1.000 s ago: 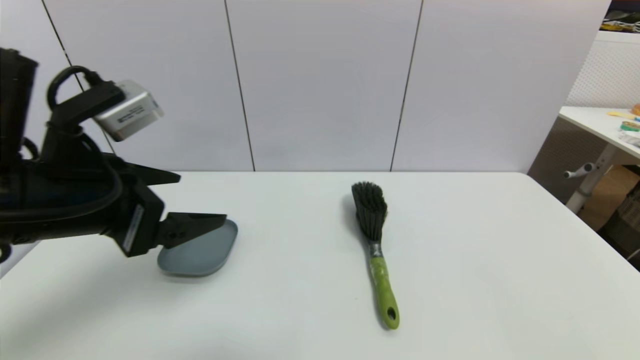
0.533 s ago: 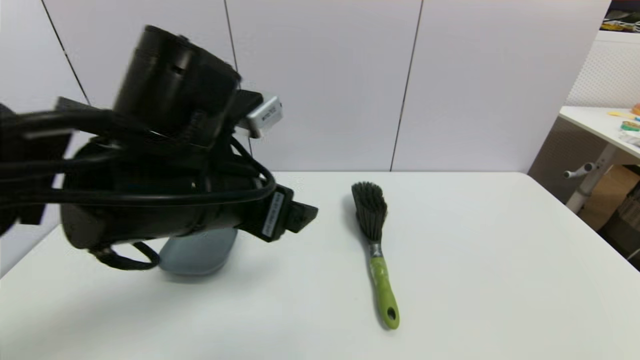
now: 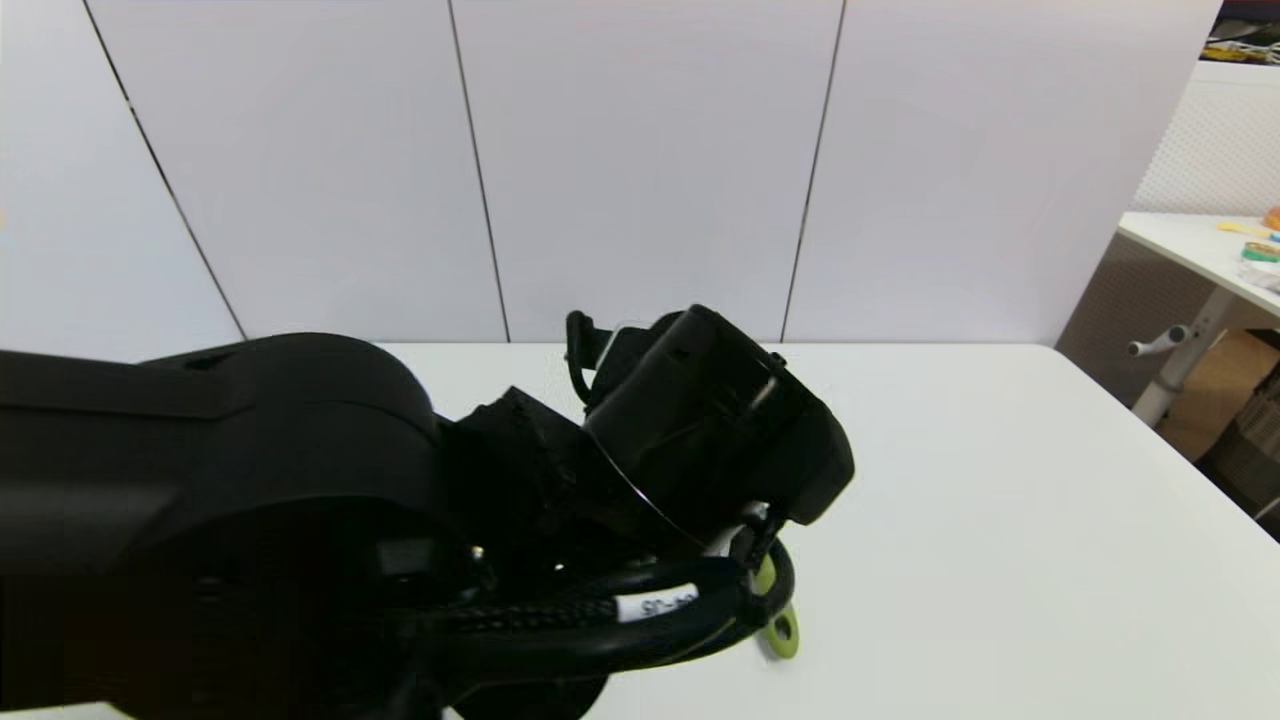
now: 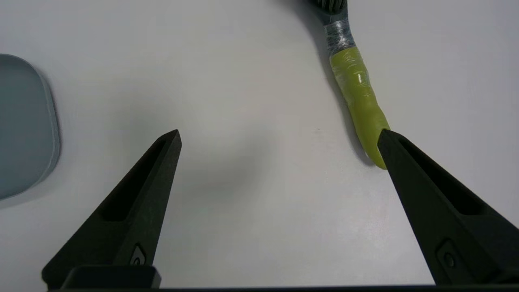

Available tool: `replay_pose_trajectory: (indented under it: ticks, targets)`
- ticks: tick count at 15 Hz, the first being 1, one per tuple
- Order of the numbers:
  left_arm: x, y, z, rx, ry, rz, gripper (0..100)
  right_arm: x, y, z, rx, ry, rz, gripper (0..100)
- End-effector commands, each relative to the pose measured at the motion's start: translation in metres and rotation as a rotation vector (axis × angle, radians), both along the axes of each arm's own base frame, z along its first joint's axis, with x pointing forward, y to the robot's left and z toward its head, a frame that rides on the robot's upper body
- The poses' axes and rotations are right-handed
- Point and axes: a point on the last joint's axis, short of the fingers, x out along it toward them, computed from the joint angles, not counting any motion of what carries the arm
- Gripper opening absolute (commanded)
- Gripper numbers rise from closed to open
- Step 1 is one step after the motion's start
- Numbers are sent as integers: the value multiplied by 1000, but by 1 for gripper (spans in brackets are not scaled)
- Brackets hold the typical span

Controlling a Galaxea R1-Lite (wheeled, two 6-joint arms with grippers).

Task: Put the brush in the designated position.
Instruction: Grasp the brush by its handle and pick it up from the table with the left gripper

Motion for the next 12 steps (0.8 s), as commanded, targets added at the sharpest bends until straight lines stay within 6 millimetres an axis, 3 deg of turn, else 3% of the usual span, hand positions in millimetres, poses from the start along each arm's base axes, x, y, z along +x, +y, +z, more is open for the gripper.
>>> replay_pose_trajectory:
  ticks: [1,8,12]
  targets:
    - [2,-38,-26,-16,20,64,100,0,0,0,0,2,0,100]
    - [19,-95,-53,-85,16,123,100,0,0,0,0,2,0,100]
    - [28,-114,-68,-93,7,142,100,0,0,0,0,2,0,100]
